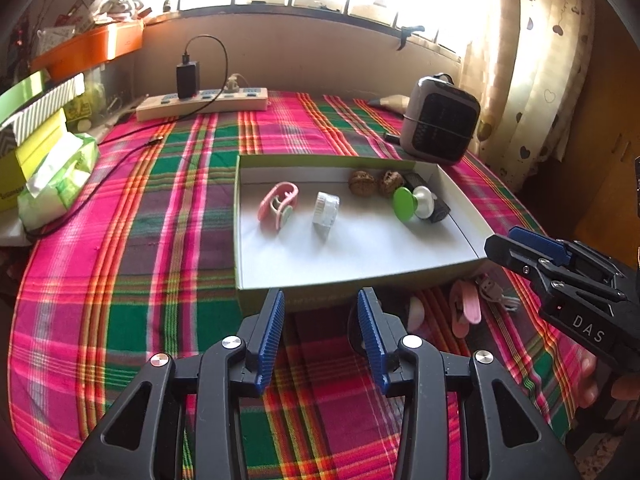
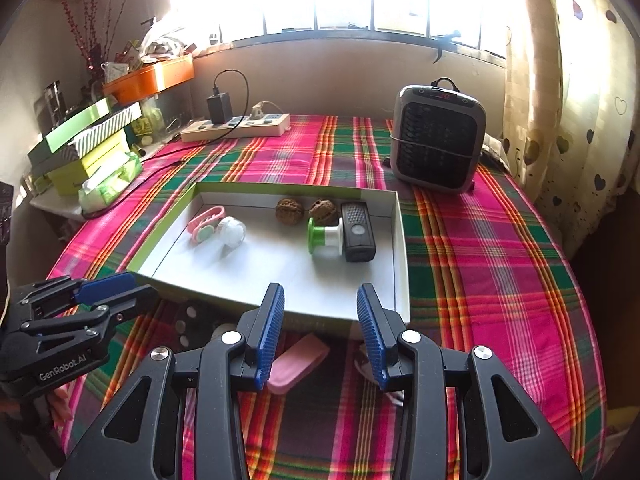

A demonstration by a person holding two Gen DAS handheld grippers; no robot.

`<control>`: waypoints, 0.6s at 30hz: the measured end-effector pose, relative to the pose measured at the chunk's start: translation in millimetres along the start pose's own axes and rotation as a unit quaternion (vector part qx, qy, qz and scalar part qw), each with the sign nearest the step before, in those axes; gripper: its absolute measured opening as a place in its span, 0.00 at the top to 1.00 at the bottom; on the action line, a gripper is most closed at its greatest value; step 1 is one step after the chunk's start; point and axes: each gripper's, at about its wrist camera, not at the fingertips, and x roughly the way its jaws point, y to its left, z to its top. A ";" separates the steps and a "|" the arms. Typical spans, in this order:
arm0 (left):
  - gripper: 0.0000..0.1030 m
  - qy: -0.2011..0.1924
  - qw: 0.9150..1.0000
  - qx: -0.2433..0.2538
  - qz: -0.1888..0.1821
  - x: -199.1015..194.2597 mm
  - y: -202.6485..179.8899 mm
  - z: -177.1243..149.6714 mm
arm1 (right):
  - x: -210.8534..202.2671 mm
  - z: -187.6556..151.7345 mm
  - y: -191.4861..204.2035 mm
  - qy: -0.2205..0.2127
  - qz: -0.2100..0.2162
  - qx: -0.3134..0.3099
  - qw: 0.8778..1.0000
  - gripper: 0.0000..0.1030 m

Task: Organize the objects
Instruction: 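Withdraw both grippers from the tray toward the remaining objects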

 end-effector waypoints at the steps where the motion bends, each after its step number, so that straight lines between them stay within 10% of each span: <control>1: 0.63 0.002 1.000 -0.001 -0.004 0.8 -0.6 -1.9 | -0.9 -2.4 0.9 0.000 0.002 -0.001 1.000 0.62; 18: 0.58 0.035 0.999 0.023 -0.025 24.3 -18.6 -13.6 | -17.5 -43.2 -4.1 0.006 0.015 0.011 1.000 0.61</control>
